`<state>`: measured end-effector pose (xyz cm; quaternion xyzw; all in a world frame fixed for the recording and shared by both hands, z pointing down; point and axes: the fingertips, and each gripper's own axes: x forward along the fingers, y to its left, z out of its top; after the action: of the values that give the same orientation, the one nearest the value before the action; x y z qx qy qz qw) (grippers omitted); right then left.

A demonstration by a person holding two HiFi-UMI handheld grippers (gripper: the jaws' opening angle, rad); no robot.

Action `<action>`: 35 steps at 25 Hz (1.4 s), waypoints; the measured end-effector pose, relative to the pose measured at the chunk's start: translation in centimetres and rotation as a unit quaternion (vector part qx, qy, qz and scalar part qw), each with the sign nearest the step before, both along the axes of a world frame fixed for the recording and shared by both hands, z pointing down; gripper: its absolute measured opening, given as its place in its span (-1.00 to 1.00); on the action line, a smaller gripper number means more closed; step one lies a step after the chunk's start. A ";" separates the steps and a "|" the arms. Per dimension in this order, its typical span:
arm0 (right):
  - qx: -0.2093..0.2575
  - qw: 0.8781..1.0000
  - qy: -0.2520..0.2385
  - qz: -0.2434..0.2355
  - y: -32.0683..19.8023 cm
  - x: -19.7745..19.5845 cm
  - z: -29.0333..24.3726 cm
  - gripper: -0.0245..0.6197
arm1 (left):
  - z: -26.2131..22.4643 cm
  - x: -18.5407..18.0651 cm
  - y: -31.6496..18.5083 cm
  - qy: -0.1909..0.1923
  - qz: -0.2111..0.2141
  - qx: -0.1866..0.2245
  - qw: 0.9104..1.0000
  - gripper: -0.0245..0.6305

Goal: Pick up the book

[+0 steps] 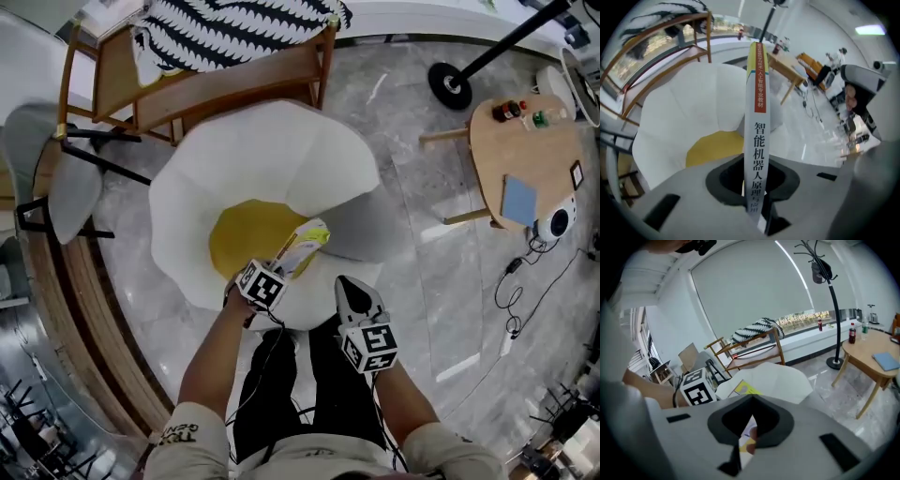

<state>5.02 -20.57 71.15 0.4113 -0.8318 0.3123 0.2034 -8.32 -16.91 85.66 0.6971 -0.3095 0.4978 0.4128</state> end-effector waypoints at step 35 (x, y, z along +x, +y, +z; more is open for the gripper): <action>0.310 0.942 -0.130 -0.012 -8.1 -12.8 -50.6 -0.86 | -59.3 -11.8 -8.8 0.070 -0.288 0.507 0.809 -0.70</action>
<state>-7.82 -28.67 20.51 0.3999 -0.9116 0.0868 -0.0402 -20.17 -25.68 26.35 0.7194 -0.6746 0.0782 0.1457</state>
